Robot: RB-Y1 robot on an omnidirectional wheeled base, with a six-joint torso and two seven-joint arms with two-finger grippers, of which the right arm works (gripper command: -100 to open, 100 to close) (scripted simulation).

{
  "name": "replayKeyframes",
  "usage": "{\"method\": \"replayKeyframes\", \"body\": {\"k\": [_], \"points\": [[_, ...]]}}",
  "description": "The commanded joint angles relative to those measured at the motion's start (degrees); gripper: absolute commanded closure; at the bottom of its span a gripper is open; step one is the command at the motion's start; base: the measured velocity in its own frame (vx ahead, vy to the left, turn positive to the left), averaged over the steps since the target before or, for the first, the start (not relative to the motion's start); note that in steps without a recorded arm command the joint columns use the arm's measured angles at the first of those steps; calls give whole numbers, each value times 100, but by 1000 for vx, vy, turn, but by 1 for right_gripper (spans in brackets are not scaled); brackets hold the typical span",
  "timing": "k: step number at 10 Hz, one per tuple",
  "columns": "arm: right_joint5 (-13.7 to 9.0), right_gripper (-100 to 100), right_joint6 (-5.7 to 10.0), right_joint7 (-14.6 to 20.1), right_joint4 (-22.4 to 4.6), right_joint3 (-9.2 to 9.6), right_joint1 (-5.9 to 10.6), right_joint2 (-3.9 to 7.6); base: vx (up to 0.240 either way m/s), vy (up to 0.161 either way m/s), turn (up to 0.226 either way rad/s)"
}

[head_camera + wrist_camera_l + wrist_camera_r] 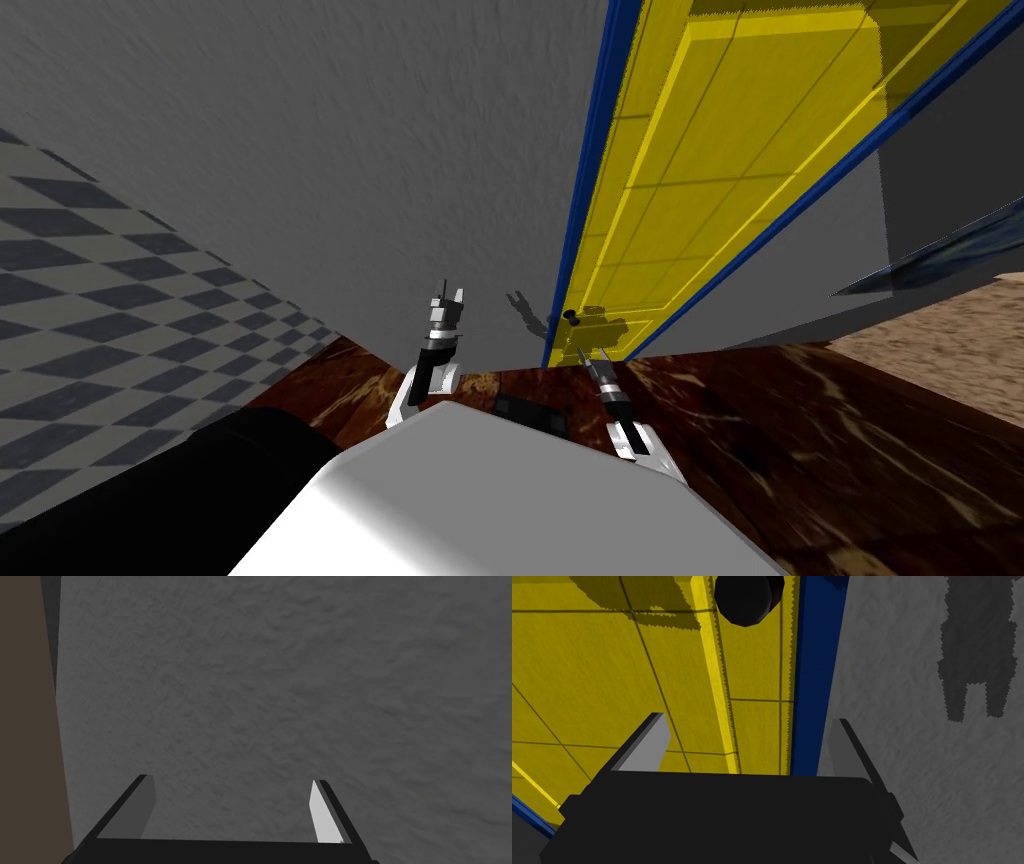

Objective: Pull the door open

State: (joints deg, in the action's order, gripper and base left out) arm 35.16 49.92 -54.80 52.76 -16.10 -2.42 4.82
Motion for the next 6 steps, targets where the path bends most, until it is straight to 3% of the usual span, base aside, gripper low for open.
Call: {"method": "replayKeyframes", "body": {"k": [1, 3, 5, 6], "points": [[112, -100, 61, -138, -190, -31, 73, -26, 63, -101, 101], [268, -100, 160, -330, -489, -84, 178, -67, 55, -139, 124], [358, -100, 218, -441, -661, -114, 238, -95, 71, -127, 62], [323, -100, 191, -400, -623, -107, 238, -82, 33, -55, 16]]}}
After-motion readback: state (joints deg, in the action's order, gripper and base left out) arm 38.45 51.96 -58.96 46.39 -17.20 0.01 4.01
